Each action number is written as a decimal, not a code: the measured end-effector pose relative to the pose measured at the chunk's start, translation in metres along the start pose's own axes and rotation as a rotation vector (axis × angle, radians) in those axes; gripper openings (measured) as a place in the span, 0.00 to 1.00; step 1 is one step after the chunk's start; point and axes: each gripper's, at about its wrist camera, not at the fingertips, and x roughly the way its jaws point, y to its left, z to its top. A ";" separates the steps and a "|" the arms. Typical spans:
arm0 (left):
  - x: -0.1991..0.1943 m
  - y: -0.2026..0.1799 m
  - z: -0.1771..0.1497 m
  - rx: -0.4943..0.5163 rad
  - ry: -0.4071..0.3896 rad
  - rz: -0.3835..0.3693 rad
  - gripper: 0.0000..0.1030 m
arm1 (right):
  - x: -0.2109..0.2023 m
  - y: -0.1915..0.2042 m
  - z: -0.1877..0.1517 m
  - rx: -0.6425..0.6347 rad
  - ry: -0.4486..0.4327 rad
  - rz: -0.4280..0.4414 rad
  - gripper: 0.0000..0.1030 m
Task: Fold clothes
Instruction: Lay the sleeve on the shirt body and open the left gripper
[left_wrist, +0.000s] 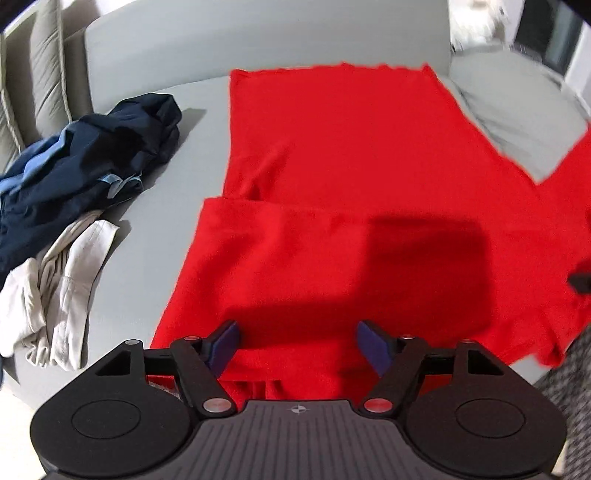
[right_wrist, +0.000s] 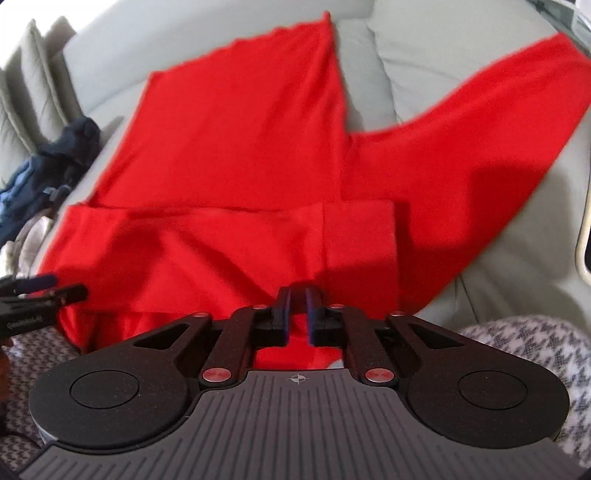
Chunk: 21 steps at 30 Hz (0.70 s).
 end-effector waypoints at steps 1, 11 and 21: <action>-0.002 0.001 0.001 -0.006 -0.010 -0.006 0.65 | -0.004 -0.002 0.001 0.004 -0.008 0.007 0.10; 0.015 -0.008 0.005 -0.024 -0.019 -0.010 0.67 | -0.012 -0.039 0.023 0.057 -0.111 -0.061 0.40; 0.019 -0.005 0.005 -0.027 -0.016 0.012 0.72 | 0.013 -0.039 0.028 0.061 -0.066 -0.017 0.14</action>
